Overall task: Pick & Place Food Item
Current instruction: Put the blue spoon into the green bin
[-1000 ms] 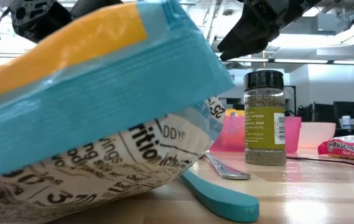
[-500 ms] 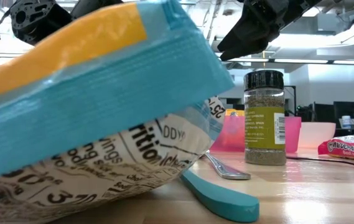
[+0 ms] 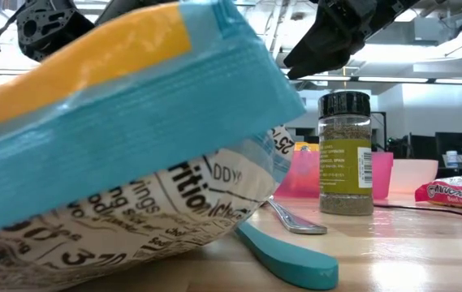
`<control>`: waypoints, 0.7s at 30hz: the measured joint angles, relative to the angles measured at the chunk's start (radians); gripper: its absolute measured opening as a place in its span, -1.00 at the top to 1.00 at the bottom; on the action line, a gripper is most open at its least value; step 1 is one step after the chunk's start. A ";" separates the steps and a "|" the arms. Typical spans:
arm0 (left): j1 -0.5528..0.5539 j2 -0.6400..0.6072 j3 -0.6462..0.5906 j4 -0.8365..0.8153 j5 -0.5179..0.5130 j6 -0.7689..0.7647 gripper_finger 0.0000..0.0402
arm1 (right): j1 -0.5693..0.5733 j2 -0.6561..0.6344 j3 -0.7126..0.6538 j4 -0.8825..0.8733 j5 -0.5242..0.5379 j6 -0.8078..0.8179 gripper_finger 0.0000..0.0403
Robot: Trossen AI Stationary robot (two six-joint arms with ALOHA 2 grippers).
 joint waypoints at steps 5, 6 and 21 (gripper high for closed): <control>0.000 -0.003 0.009 -0.013 -0.002 0.006 0.35 | 0.000 0.000 0.000 -0.001 0.000 0.000 -0.47; 0.000 -0.004 0.009 -0.013 -0.002 0.006 0.38 | 0.000 0.000 0.000 -0.001 0.000 0.000 -0.47; 0.000 -0.004 0.009 -0.018 -0.014 0.009 0.59 | 0.000 0.000 0.000 -0.001 0.000 0.000 -0.47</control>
